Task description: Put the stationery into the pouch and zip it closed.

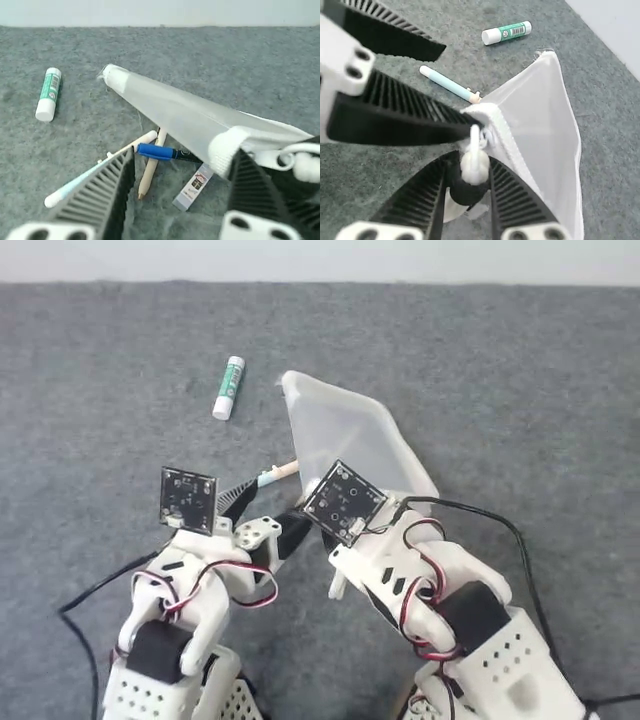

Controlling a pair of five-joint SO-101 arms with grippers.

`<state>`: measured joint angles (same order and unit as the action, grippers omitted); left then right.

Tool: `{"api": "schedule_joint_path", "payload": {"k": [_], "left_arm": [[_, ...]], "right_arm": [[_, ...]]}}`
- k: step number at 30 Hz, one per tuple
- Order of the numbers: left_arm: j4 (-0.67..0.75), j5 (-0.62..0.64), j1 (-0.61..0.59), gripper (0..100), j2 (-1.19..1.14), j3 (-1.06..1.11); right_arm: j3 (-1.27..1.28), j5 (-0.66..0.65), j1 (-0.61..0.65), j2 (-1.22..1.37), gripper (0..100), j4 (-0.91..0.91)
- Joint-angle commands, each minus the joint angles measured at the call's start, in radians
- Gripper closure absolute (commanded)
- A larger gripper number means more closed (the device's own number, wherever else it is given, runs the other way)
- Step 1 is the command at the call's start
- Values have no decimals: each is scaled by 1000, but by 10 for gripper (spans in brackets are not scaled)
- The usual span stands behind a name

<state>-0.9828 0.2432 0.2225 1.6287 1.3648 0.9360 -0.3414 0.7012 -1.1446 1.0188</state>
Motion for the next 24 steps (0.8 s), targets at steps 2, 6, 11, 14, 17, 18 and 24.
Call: {"api": "schedule_joint_path", "payload": {"k": [2, 6, 11, 14, 17, 18, 24], "left_arm": [[51, -46, -3, 791, 6, -1], [49, -74, -5, 867, 8, -4], [48, -146, -5, 984, 8, -5], [46, -149, -5, 989, 8, -5], [46, -147, -34, 990, 8, -5], [46, -147, -54, 990, 8, -7], [44, -147, -137, 990, 8, -7]], "right_arm": [[-11, 11, 8, -41, 991, 22], [6, 11, 5, -41, 991, 27], [6, 37, -25, -33, 991, 28], [6, 37, -65, -33, 991, 28], [6, 37, -96, -35, 991, 28], [6, 37, -107, -36, 991, 28], [6, 37, -162, -41, 991, 28]]}}
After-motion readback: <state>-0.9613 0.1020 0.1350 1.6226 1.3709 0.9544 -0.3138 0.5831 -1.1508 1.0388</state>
